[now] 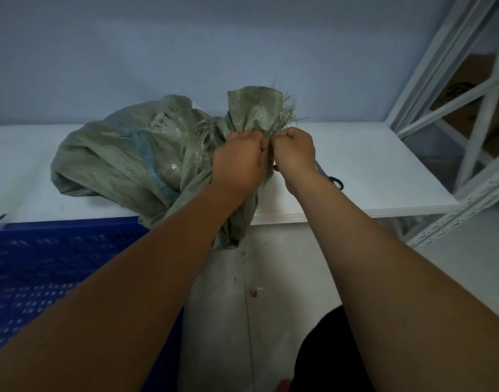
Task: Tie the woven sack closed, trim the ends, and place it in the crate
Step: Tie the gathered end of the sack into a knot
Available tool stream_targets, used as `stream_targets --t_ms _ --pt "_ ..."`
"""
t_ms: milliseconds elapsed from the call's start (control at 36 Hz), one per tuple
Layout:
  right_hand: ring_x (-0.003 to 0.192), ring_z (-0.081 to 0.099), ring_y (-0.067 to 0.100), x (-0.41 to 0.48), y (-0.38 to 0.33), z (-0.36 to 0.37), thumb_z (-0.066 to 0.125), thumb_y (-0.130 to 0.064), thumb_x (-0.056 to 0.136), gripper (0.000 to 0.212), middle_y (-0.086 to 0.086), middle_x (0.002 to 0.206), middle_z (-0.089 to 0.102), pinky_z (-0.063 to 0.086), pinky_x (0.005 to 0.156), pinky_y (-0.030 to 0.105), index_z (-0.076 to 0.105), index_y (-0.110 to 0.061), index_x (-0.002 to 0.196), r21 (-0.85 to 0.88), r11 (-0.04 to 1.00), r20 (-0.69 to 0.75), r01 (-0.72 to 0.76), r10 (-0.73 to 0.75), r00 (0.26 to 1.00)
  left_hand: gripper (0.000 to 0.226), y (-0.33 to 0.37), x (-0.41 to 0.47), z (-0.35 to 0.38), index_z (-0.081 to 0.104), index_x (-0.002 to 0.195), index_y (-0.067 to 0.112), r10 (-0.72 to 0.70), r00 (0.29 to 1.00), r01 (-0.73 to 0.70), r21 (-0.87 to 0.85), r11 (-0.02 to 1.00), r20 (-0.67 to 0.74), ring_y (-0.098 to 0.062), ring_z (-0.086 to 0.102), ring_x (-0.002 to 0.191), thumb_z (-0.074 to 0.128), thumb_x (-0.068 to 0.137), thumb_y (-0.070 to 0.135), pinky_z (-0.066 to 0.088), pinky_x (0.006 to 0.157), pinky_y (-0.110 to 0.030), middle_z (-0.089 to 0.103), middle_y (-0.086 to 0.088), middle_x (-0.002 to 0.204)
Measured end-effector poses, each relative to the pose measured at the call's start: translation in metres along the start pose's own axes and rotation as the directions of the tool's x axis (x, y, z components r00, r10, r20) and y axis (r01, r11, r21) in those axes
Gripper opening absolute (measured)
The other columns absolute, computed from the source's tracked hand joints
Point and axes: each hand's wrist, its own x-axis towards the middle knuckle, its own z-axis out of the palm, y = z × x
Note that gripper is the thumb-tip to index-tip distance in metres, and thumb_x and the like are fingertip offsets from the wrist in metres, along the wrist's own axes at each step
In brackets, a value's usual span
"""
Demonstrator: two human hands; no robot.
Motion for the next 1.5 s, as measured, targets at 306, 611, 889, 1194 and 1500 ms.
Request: stream_targets --t_ms 306,611,889,1194,1500 --pt "0.104 0.064 0.027 0.015 0.018 -0.013 0.048 -0.034 0.087 0.044 0.008 0.121 0.060 0.058 0.087 0.052 0.051 -0.022 0.128 -0.015 0.999 -0.082 -0.037 0.036 0.996 0.016 0.017 0.015 0.037 0.061 0.093 0.018 -0.057 0.998 0.057 -0.002 0.998 0.030 -0.022 0.059 0.094 0.049 0.094 0.027 0.042 0.064 -0.033 0.066 0.002 0.089" --pt "0.125 0.052 0.033 0.037 0.037 -0.037 0.026 -0.042 0.107 0.052 0.013 0.143 0.051 0.044 0.105 0.044 0.043 -0.009 0.142 0.086 0.969 -0.196 -0.232 0.245 0.949 0.024 0.022 0.027 0.055 0.061 0.090 0.018 -0.083 0.996 0.084 -0.031 0.996 0.018 -0.020 0.059 0.093 0.054 0.096 0.040 0.040 0.068 -0.032 0.066 0.000 0.095" --pt "0.125 0.055 0.035 0.054 0.064 -0.043 0.041 -0.021 0.099 0.038 0.016 0.135 0.059 0.043 0.096 0.035 0.059 -0.004 0.128 -0.360 0.870 -0.122 -0.337 0.314 0.942 0.024 0.025 0.028 0.082 0.060 0.084 0.020 -0.038 0.996 0.042 -0.049 0.998 0.082 -0.018 0.059 0.084 0.056 0.094 0.041 0.051 0.071 -0.039 0.065 0.003 0.087" --pt "0.144 0.025 0.029 0.070 0.099 -0.032 0.051 -0.024 0.092 0.055 0.012 0.152 0.037 0.032 0.107 0.038 0.044 -0.007 0.144 -0.662 0.617 -0.224 -0.425 0.378 0.898 0.024 0.021 0.033 0.101 0.060 0.083 0.021 -0.031 0.995 0.035 -0.043 0.998 0.097 -0.018 0.061 0.082 0.058 0.092 0.042 0.053 0.067 -0.039 0.066 0.003 0.085" --pt "0.136 0.034 0.026 0.066 0.110 -0.038 0.059 -0.023 0.092 0.048 0.009 0.139 0.046 0.038 0.100 0.034 0.049 -0.012 0.137 -0.722 0.561 -0.247 -0.404 0.336 0.909 0.025 0.020 0.031 0.105 0.061 0.085 0.020 -0.019 0.995 0.021 -0.021 1.000 0.094 -0.019 0.060 0.084 0.057 0.094 0.043 0.052 0.067 -0.038 0.066 0.002 0.085"
